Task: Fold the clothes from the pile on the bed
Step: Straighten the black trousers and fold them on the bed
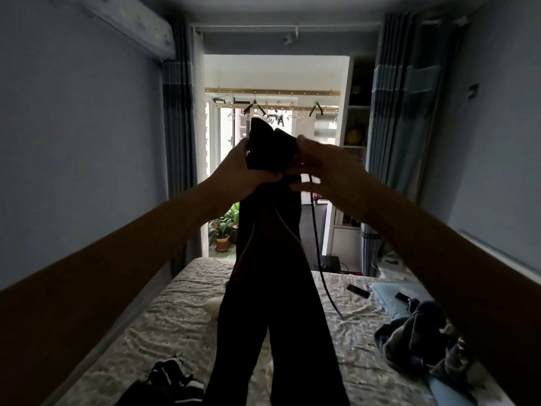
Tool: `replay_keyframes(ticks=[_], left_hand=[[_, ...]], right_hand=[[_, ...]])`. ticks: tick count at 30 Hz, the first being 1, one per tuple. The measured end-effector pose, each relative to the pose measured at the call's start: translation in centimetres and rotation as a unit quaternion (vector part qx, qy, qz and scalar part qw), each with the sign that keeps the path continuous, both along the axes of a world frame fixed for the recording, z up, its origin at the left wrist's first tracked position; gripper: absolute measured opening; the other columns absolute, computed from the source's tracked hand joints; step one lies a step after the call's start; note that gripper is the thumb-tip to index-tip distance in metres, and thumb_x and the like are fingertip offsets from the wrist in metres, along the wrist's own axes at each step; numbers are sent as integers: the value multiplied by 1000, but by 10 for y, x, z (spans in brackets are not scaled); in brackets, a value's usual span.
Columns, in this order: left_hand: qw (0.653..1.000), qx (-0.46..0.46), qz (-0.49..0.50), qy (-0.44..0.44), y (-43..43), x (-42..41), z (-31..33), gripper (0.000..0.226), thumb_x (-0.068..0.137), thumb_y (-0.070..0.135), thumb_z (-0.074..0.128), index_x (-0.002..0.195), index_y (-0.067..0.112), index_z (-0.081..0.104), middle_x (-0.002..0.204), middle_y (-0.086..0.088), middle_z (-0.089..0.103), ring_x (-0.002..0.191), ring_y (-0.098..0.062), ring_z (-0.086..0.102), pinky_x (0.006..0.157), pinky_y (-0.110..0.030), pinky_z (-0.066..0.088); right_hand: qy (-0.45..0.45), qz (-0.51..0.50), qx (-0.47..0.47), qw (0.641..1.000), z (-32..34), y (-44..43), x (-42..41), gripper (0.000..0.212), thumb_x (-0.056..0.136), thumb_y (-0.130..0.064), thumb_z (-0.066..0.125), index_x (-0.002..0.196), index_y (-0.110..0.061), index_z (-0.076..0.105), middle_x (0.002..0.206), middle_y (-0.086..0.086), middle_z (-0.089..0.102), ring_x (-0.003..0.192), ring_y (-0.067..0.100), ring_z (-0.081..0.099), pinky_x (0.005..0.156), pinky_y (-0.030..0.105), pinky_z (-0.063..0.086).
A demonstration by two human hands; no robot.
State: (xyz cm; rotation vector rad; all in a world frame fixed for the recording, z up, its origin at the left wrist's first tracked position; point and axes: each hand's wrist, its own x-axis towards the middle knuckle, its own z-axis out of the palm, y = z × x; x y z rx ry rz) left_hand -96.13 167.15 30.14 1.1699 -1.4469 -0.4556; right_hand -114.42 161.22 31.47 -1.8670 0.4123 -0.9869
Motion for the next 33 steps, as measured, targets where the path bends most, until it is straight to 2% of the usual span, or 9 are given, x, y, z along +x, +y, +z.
replay_keyframes(ticks=[3,6,10,13,17,21,26,30,33], left_hand=[[996,-1,-23,85,2,14,-4,44,89,-2,61,130,9,51,109,-5,66,93,-16,67,76,-24,58],[986,6,-83,144,1,32,-12,23,95,-1,46,113,7,58,88,-2,66,77,-15,66,69,-23,55],[983,36,-89,158,-7,58,-33,23,100,7,36,91,11,58,61,5,60,53,-6,57,52,-17,48],[988,61,-72,121,-13,80,-52,17,94,5,54,110,3,61,84,-4,71,72,-12,68,67,-20,57],[996,90,-8,2,-36,113,-72,39,87,-7,64,125,-5,56,105,-16,66,86,-10,69,76,-18,57],[988,103,92,-67,-95,146,-64,44,85,21,75,121,1,63,108,-15,69,86,-11,70,80,-24,56],[978,54,188,-74,-171,173,9,44,83,31,76,117,5,64,105,-10,68,100,-28,66,82,-34,54],[978,-54,188,-78,-174,174,94,46,81,31,78,117,5,65,103,-5,66,100,-22,65,73,-21,50],[979,-129,143,-68,-149,174,135,58,71,32,85,118,5,65,111,-6,67,107,-21,65,92,-29,54]], right_hand=[[-3,-177,-94,980,-15,-31,1,59,78,-34,77,130,-20,52,127,8,56,107,11,59,76,21,49],[5,-48,43,998,-40,-60,5,117,50,-49,91,146,-19,33,141,10,48,123,22,53,92,31,49],[-44,92,116,988,-67,-73,25,64,46,-29,91,103,-10,68,94,7,74,81,17,72,67,24,57],[-39,64,118,990,-78,-83,44,43,59,-26,81,98,-14,70,90,4,75,80,16,71,69,24,57],[86,35,107,990,-85,-111,68,55,63,-40,80,109,-12,67,96,7,72,88,21,69,77,29,56],[145,-81,52,985,-67,-151,103,45,84,-30,68,119,-3,61,105,12,67,93,24,65,90,37,52],[63,-184,-13,981,3,-195,143,45,83,-30,73,118,-4,63,116,16,68,104,30,66,98,47,51],[4,-230,-105,968,82,-188,140,43,78,-42,76,104,-10,67,105,14,71,98,31,68,92,53,52],[-35,-208,-168,963,120,-162,129,26,78,-41,76,92,-20,68,100,9,72,99,28,68,96,49,51]])
